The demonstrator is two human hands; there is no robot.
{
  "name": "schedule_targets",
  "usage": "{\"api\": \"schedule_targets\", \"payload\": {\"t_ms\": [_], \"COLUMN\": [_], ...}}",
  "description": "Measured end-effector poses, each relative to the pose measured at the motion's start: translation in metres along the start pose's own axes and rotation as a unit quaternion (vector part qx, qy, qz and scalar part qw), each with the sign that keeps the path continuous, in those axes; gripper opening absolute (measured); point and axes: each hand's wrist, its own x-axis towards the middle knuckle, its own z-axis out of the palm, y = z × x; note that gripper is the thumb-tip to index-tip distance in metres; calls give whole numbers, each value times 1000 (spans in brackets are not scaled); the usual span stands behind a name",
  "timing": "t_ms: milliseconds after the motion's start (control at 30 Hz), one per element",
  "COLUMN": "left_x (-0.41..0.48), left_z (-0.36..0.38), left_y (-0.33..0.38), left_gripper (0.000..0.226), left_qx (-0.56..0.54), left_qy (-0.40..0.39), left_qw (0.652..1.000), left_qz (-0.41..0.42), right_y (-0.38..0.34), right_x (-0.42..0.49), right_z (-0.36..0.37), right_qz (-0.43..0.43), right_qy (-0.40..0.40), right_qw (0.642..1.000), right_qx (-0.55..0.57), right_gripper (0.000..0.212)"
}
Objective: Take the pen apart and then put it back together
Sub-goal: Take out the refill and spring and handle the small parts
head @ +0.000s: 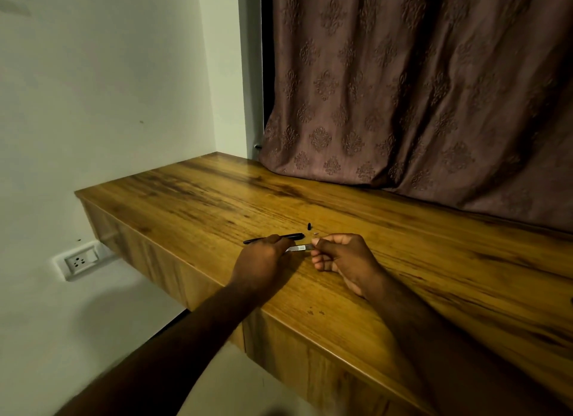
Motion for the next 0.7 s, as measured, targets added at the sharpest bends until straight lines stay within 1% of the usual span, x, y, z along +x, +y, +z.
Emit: {"api": "schedule_targets", "payload": {"t_ms": [33, 100, 167, 267, 367, 533, 667, 700], "left_x": [0, 1, 7, 23, 36, 40, 40, 39], "left_z": [-2, 0, 0, -3, -11, -16, -14, -13], "left_y": [1, 2, 3, 3, 9, 13, 11, 10], "left_gripper": [46, 36, 35, 27, 25, 25, 23, 26], "left_qx": [13, 51, 84, 162, 214, 234, 238, 233], "left_qy": [2, -2, -24, -60, -68, -71, -70, -69], "left_qw": [1000, 999, 996, 982, 968, 958, 959, 961], "left_qz": [4, 12, 23, 71, 112, 148, 140, 134], "right_y": [0, -2, -5, -7, -9, -9, -10, -10], "right_x": [1, 1, 2, 1, 2, 4, 4, 4], "right_z": [0, -1, -3, -7, -10, -12, -12, -12], "right_qz": [6, 22, 39, 60, 77, 95, 99, 99], "right_qy": [0, -2, -9, -21, -25, -22, -19, -19], "right_qw": [1000, 999, 998, 995, 991, 986, 985, 985], "right_qx": [9, 29, 48, 78, 103, 136, 139, 138], "right_gripper": [19, 18, 16, 11, 8, 9, 8, 8]}}
